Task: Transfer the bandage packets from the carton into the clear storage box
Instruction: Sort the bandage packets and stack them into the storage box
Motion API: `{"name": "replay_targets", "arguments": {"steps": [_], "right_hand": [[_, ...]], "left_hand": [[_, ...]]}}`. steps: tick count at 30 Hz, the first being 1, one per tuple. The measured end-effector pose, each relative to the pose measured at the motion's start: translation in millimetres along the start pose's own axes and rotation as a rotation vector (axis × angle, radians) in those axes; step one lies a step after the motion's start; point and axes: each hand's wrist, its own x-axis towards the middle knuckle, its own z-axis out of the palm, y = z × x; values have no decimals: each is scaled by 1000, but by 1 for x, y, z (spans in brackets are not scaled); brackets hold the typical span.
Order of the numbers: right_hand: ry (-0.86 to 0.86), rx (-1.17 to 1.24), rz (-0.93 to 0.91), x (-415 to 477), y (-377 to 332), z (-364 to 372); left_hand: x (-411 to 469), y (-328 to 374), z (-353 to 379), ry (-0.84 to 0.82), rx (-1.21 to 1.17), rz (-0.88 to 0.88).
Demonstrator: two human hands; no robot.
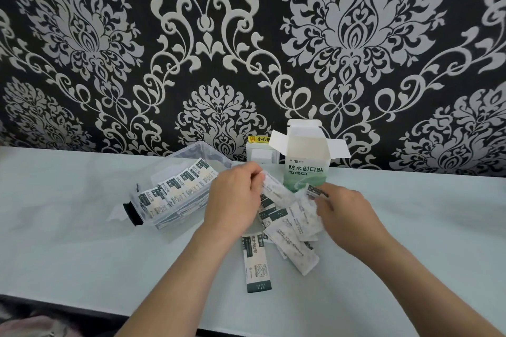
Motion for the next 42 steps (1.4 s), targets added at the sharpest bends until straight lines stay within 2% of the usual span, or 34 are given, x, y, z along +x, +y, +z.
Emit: {"name": "replay_targets", "arguments": {"steps": [3, 6, 9, 11, 13, 15, 16, 20, 22, 31, 38, 42], "right_hand": [[37, 160, 62, 5, 5, -8], [-20, 526, 179, 4, -1, -17], [-334, 1015, 306, -4, -13, -24], [-502, 1137, 308, -9, -16, -25], [-549, 1115, 271, -11, -16, -24], [-485, 1010, 249, -9, -13, -22], [-428, 919, 242, -7, -10, -22], [-293, 525, 194, -2, 0, -23], [-292, 438, 190, -1, 3, -22], [-294, 347, 184, -1, 7, -21], [-280, 382, 195, 2, 7, -18], [-235, 434, 185, 3, 2, -16]], "left_hand": [[4, 1, -11, -35, -262, -95], [6, 1, -19, -207, -634, -222], [2, 11, -17, -316, -732, -190], [-2, 19, -9, -312, -707, -147], [-2, 24, 0, -251, -635, -107], [-1, 23, 6, -193, -461, -71], [-1, 22, 8, -215, -342, -52], [-10, 20, 26, -563, 116, 75], [-14, 23, 34, -573, 214, 124], [-7, 21, 35, -487, -43, -21], [-1, 18, 18, -252, -431, -135], [-1, 15, 12, -108, -511, -133]]}}
